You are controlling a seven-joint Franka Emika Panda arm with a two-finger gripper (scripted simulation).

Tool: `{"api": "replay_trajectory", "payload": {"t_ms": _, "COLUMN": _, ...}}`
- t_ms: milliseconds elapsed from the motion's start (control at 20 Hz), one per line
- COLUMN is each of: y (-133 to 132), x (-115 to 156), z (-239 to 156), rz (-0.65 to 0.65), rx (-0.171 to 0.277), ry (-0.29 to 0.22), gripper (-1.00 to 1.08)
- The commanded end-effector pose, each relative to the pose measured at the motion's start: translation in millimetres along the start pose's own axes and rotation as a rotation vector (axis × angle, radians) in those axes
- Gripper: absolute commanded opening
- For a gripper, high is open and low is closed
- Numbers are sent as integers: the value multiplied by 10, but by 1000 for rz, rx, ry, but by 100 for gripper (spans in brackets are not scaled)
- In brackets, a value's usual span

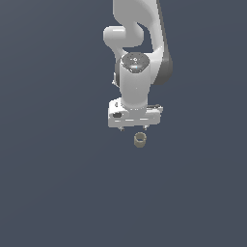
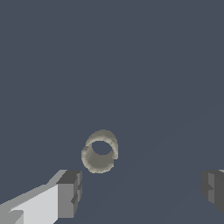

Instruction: Pick up the object and move it to a goal position.

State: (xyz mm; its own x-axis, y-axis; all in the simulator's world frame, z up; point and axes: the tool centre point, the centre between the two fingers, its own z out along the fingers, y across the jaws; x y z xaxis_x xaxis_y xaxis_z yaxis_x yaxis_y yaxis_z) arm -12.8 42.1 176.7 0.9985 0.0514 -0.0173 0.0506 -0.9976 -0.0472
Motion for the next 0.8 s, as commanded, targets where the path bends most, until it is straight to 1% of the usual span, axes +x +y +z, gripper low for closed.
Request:
{"api": "replay_trajectory", "payload": {"t_ms": 0, "y": -23, "x": -8, "z": 44, "rz": 20, "rx": -2, "ry": 0, "gripper": 100}}
{"api": "replay_trajectory", "payload": {"t_ms": 350, "y": -119, "x": -45, "z": 236, "rz": 115, "rx": -11, "ry": 4, "gripper": 100}}
{"api": "replay_trajectory", "payload": {"t_ms": 750, "y": -275, "x": -129, "z": 552, "rz": 276, "rx": -27, "ry": 13, "gripper": 100}}
